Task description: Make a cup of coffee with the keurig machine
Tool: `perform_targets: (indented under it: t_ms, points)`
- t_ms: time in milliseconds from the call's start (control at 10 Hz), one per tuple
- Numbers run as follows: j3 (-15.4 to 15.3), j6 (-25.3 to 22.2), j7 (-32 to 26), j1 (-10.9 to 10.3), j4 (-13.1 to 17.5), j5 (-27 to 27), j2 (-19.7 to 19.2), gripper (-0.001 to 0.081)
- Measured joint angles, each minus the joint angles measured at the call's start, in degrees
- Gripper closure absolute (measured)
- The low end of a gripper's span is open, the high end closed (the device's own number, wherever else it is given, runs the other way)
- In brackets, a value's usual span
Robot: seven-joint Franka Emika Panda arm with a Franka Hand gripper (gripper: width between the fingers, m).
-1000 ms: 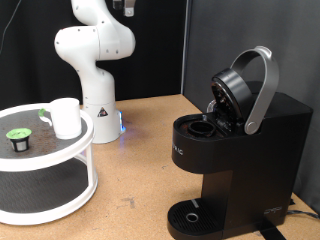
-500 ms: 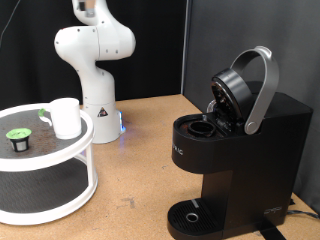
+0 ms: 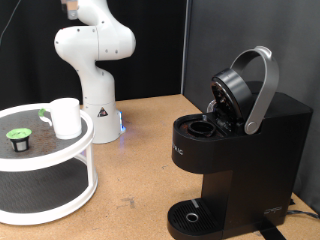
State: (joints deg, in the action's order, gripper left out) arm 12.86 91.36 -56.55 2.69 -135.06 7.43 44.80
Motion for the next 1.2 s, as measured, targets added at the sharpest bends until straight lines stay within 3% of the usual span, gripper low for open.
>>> perform_targets:
  t_ms: [400,700,900,1000,1200]
  points:
    - [6.7,3.4,-4.5,2.3,-0.2,3.7,0.0,-0.0001]
    - [12.1,3.6,-9.8,2.9,1.3,6.3,-0.6,-0.0001]
    - [12.7,3.5,-10.5,2.9,1.8,6.6,-1.4,-0.0001]
    - [12.9,3.3,-13.3,2.2,1.7,5.9,-1.4,-0.0001]
    - [13.1,2.1,-23.8,-2.0,2.3,5.8,-2.4,-0.0001]
